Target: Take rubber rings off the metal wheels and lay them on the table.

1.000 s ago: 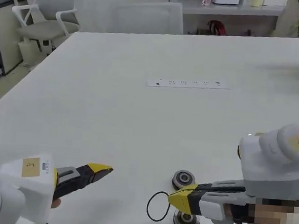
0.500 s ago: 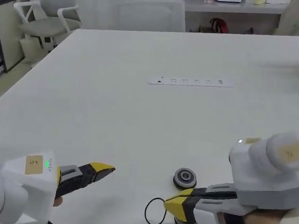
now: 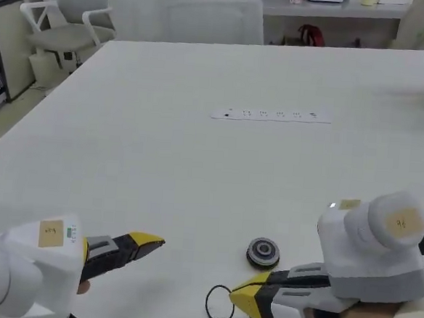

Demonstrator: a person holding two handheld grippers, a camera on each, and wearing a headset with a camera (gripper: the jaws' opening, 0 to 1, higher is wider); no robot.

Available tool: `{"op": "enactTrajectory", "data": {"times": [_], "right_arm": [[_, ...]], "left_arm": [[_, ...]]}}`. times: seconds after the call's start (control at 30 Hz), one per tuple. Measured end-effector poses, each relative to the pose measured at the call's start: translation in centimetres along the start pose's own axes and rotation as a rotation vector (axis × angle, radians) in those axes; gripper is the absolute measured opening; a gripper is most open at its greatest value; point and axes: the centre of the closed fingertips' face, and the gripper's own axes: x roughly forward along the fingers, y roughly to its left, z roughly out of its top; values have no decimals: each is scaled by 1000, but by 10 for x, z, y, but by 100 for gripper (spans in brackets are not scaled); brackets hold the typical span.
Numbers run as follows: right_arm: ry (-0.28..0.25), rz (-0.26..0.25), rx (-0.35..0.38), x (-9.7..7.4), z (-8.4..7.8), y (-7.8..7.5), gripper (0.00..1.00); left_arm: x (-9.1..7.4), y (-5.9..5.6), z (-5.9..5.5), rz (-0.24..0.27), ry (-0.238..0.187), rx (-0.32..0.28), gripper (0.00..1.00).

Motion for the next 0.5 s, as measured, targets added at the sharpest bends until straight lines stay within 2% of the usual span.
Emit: {"op": "enactTrajectory", "data": {"times": [0.23,0.5], "right_arm": [[5,-7,-25,3,0,0,0],[27,9,-33,6,-5,4,0]], "left_arm": [[0,0,-1,-2,0,-1,98],[0,-1,-2,-3,5,-4,98]]}}
